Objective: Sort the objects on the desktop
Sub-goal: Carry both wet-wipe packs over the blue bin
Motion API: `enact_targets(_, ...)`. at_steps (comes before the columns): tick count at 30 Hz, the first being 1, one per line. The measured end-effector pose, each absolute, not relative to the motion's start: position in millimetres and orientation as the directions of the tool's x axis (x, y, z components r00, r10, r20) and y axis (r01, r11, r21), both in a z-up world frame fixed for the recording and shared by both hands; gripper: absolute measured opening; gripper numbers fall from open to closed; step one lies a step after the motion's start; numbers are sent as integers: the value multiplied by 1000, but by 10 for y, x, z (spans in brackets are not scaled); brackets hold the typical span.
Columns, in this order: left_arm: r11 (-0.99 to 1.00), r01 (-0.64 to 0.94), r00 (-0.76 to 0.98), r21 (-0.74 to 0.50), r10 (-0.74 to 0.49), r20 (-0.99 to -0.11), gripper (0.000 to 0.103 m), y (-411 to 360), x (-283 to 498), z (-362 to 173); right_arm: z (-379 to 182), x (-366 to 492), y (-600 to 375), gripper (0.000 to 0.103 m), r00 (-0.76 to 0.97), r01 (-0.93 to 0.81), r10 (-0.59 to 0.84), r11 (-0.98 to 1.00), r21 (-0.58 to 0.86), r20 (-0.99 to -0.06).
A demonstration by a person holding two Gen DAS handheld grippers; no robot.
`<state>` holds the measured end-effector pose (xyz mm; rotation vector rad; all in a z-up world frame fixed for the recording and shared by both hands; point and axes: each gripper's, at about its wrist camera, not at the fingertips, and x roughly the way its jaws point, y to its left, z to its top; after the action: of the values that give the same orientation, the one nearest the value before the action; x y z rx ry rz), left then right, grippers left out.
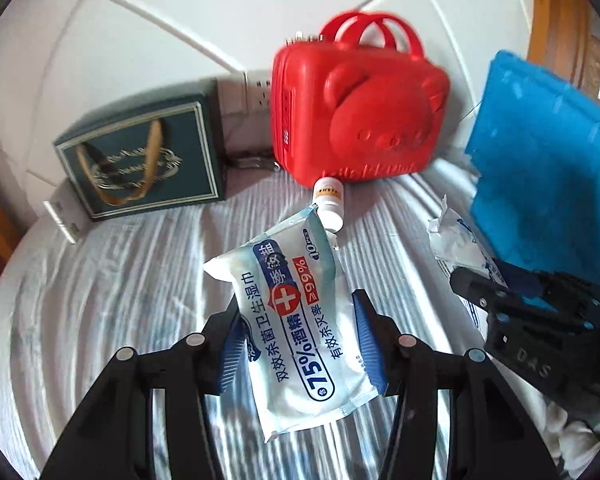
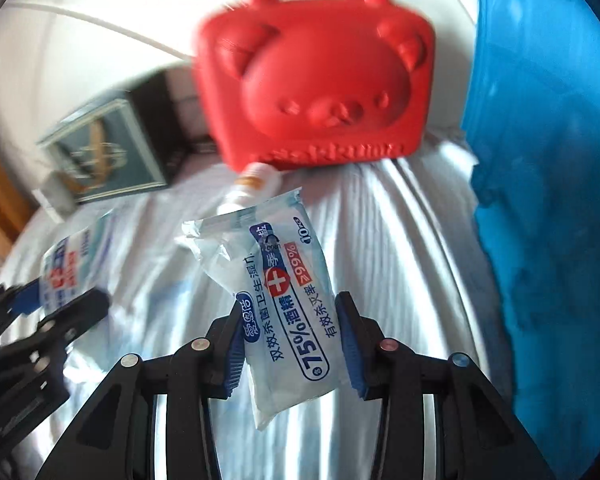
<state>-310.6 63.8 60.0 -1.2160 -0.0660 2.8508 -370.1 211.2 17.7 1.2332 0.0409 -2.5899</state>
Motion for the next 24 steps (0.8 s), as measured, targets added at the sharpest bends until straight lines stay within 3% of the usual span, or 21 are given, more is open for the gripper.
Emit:
enact_targets(12,-990,-110,-810,-84,138,-571,50,1017,-1960,1264,1642,-1953,2382,41,-808,252,-203,-968,-12,-553)
enact_targets(18,-977,-204,-848,-68,211,-487,50,1566,-1539,1690,2147,-1393,2941,41,-894,164,-131,-986,-40,-429)
enact_targets(24,-940,-338,-846,-51,327,-420,50,2465,-1358,2113,2379,-1218,3782,41,-929,36,-24,-999,-26,-368)
